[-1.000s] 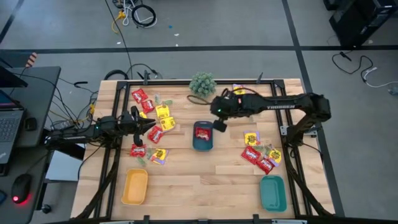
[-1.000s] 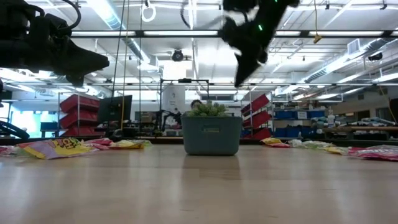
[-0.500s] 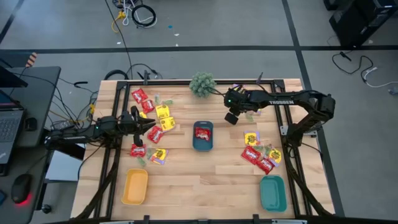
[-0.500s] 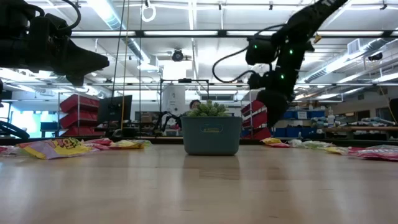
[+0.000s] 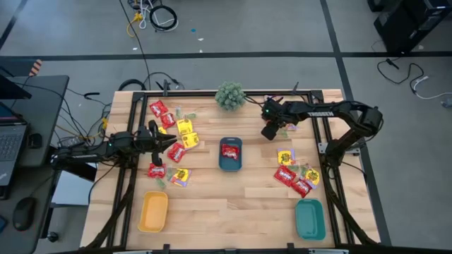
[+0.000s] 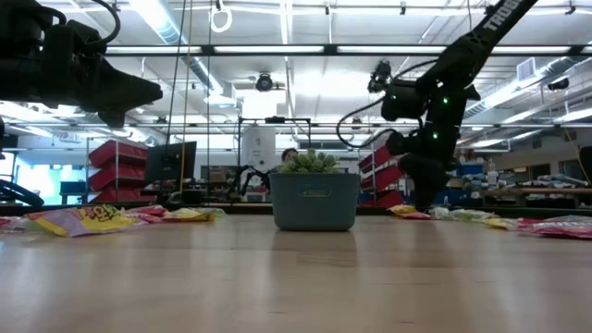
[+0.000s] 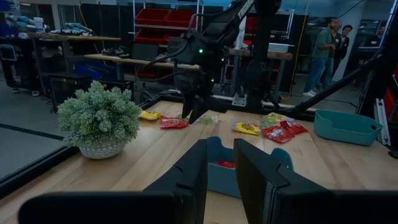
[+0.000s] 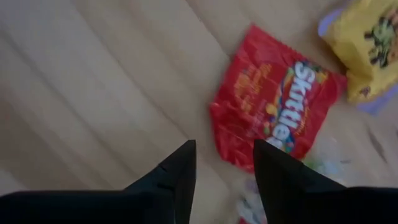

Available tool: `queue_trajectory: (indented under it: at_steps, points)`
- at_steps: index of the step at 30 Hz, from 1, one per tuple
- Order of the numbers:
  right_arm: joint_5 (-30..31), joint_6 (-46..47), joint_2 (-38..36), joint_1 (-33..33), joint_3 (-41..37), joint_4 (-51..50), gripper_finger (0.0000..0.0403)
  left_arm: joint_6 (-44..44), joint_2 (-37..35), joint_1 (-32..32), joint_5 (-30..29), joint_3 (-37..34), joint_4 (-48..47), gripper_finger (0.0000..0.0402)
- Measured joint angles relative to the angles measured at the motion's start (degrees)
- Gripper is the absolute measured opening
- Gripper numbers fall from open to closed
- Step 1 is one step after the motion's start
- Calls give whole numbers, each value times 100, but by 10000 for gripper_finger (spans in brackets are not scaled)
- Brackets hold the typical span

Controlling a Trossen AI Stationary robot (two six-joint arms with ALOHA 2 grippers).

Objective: Sort candy
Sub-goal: Put the red candy into the blue bin

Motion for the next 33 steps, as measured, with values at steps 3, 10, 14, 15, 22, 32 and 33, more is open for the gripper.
queue_trajectory:
  at_steps: [3, 10, 14, 15, 22, 32, 33]
  points:
    - [-36, -80, 0, -102, -116, 215, 137, 2, 0, 0, 0, 1, -1, 80]
    - [-362, -157, 0, -281, -355, 531, 133, 2, 0, 2, 0, 0, -3, 80]
    - [-363, -159, 0, -339, -370, 604, 131, 2, 0, 0, -1, 1, -4, 80]
    - [-363, -159, 0, -352, -373, 623, 128, 2, 0, 0, -1, 0, -4, 80]
    - [-359, -208, 0, -416, -373, 658, 51, 2, 0, 0, -2, 2, -7, 80]
    - [-470, -257, 2, -167, -168, 623, 2, 2, 0, 0, -2, 2, -9, 80]
    - [-484, -251, 2, -99, -93, 553, 1, 2, 0, 0, -2, 2, -9, 80]
